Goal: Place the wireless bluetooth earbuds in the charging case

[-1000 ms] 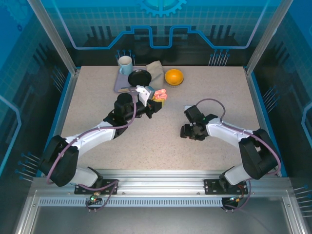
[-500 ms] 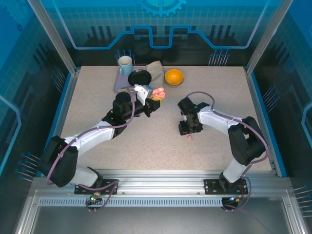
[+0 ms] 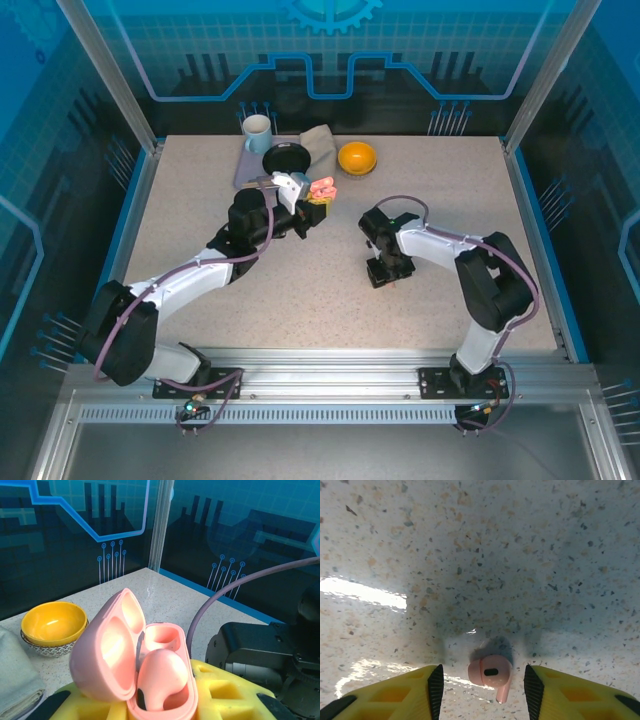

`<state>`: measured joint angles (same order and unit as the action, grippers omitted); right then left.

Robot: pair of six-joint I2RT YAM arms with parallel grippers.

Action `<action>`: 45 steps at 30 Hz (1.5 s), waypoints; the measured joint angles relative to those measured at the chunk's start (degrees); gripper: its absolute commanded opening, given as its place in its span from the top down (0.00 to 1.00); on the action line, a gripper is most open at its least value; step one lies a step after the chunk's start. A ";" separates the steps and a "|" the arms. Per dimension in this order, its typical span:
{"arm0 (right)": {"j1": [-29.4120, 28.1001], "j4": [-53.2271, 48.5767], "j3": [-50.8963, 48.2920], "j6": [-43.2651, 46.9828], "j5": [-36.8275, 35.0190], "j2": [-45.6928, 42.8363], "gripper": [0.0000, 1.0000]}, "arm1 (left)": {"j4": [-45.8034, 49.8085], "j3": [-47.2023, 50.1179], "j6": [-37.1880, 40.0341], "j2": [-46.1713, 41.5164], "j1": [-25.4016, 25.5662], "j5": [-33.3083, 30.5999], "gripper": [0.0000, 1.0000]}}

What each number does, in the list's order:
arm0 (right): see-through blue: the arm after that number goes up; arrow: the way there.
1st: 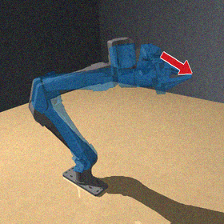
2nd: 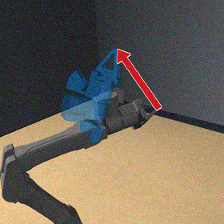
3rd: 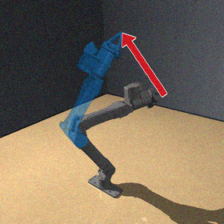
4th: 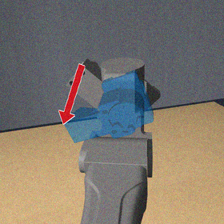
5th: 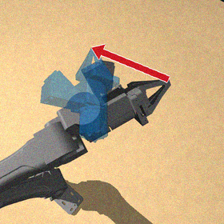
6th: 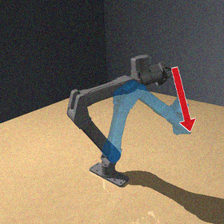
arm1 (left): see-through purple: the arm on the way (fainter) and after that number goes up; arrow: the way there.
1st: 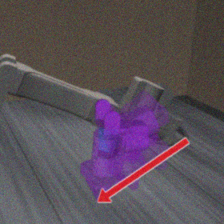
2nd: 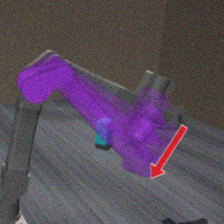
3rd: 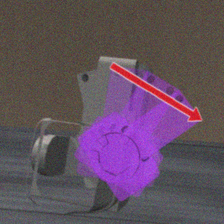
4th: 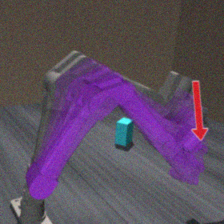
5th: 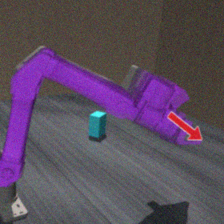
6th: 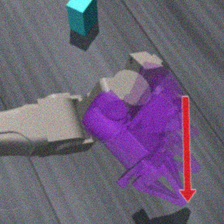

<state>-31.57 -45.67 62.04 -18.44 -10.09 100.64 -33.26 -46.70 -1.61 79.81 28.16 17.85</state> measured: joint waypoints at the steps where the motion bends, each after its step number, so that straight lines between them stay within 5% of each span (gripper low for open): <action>1: 0.00 -0.02 0.00 0.15 -0.17 0.22 0.53 | 0.00 0.00 0.02 0.00 -0.02 0.02 1.00; 45: 0.50 -1.86 2.36 4.63 -0.11 3.54 0.67 | 0.00 -0.02 -1.09 0.00 -0.63 0.63 1.00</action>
<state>-31.07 -47.53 64.40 -13.80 -10.20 104.18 -33.26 -46.72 -2.70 79.81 27.53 18.48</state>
